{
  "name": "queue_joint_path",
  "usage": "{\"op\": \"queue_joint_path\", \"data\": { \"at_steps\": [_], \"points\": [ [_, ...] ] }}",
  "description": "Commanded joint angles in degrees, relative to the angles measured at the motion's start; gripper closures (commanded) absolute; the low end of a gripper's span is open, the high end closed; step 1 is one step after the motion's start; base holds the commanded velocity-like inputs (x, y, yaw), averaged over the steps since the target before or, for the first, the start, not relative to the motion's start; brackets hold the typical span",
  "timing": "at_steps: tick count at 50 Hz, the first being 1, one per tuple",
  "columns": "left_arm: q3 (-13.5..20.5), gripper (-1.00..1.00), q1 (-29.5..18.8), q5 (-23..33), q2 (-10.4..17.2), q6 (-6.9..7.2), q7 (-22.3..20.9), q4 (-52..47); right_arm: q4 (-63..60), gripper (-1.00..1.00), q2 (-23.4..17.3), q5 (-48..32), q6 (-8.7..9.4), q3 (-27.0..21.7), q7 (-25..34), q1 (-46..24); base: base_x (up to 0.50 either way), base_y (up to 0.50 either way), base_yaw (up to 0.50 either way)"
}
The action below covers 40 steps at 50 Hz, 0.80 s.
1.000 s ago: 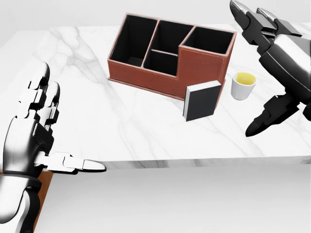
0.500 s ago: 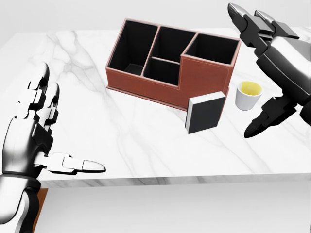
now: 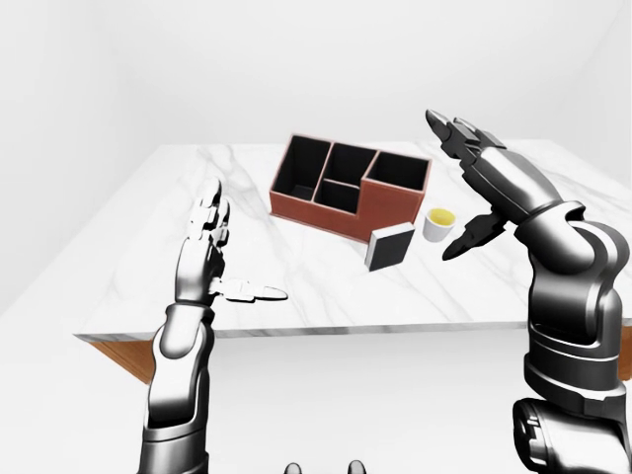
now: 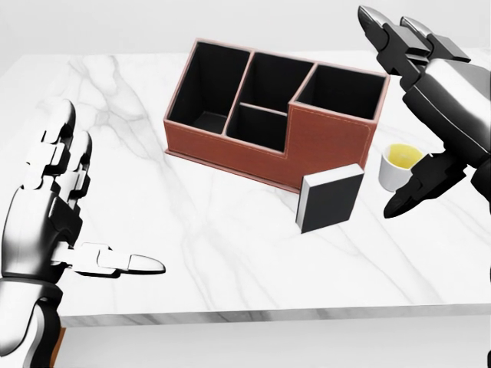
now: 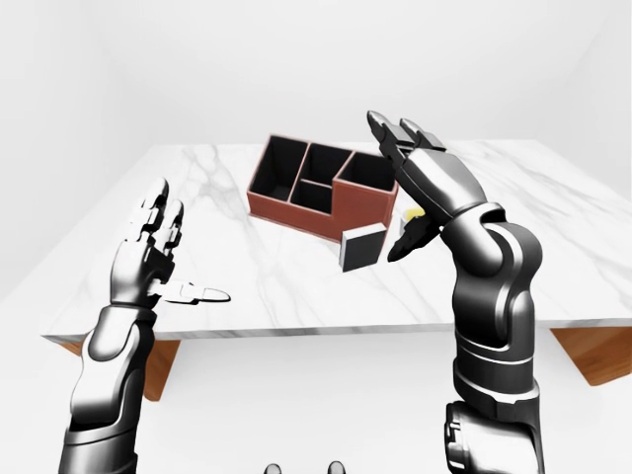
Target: Pick up the book and place it in the right compartment of the caddy.
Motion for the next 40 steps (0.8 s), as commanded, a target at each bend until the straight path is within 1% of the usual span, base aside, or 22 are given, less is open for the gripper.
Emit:
{"op": "queue_joint_path", "data": {
  "at_steps": [1,40],
  "points": [
    [0.17,-1.0,0.2,-0.14,0.06,0.0,-0.06,-1.04,-0.23,-1.0,0.21,-0.11,0.0,0.16,0.0,0.07,0.18,0.0,0.0],
    [0.24,-1.0,0.3,0.09,0.0,0.0,-0.06,-1.84,-1.82,-1.0,-0.45,-0.22,0.0,-0.05,0.0,-1.12,0.18,0.0,0.0]
  ]
}}
